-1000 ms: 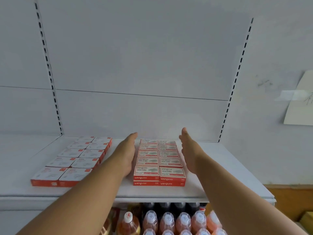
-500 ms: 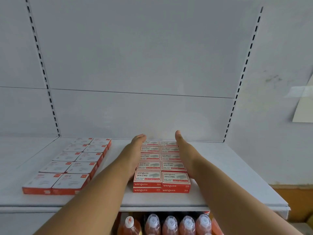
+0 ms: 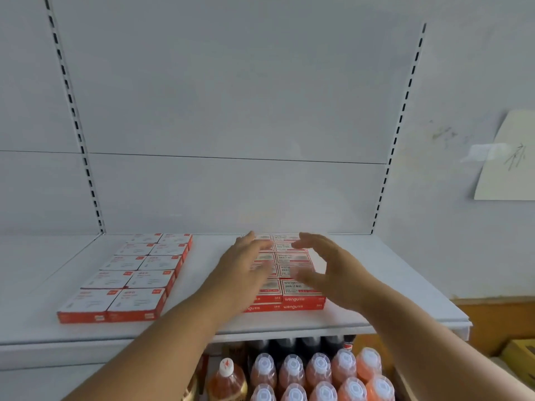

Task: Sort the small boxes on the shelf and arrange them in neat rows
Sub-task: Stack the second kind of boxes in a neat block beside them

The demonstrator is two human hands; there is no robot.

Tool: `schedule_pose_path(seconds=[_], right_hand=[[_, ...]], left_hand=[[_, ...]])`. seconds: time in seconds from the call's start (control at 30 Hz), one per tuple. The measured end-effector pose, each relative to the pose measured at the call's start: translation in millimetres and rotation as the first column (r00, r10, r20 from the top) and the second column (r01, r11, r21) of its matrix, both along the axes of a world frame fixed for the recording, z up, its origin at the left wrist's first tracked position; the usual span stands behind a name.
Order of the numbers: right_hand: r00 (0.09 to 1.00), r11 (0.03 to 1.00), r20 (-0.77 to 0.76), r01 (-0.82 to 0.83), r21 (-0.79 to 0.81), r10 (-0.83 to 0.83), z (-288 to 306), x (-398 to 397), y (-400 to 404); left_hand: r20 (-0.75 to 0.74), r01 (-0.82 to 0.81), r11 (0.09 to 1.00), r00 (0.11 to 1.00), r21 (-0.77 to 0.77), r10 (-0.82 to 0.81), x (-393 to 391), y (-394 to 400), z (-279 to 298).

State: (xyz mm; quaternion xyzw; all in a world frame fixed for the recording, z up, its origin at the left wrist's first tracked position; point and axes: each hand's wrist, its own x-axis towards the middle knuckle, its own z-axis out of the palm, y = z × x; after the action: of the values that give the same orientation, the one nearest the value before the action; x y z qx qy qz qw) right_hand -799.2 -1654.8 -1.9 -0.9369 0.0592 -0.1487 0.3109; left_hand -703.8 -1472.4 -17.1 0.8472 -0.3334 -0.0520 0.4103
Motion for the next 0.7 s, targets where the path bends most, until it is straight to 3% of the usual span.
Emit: schedule_pose_path(seconds=[0.07, 0.17, 0.37, 0.47, 0.6, 0.7], right_hand=[[0.998, 0.996, -0.013, -0.066, -0.065, 0.065, -9, -14, 1], [0.999, 0.997, 0.022, -0.034, -0.074, 0.036, -20, -16, 7], [0.996, 0.998, 0.090, 0.021, -0.061, -0.015, -32, -16, 13], [0.991, 0.988, 0.127, 0.061, -0.144, -0.043, -36, -22, 15], [0.972, 0.946, 0.191, 0.186, -0.266, -0.137, -38, -35, 14], [0.977, 0.966, 0.122, 0.192, -0.175, -0.172, -38, -40, 15]], left_hand=[[0.242, 0.077, 0.983, 0.963, 0.168, -0.117, -16, 15, -10], [0.379, 0.119, 0.965, 0.903, 0.233, -0.202, -22, 23, -22], [0.429, 0.082, 0.986, 0.893, 0.144, -0.137, -19, 19, -25], [0.442, 0.060, 0.990, 0.890, 0.128, -0.112, -22, 22, -26], [0.558, -0.116, 0.991, 0.828, 0.062, 0.062, -26, 36, -30], [0.477, -0.064, 0.998, 0.878, 0.021, 0.046, -25, 40, -34]])
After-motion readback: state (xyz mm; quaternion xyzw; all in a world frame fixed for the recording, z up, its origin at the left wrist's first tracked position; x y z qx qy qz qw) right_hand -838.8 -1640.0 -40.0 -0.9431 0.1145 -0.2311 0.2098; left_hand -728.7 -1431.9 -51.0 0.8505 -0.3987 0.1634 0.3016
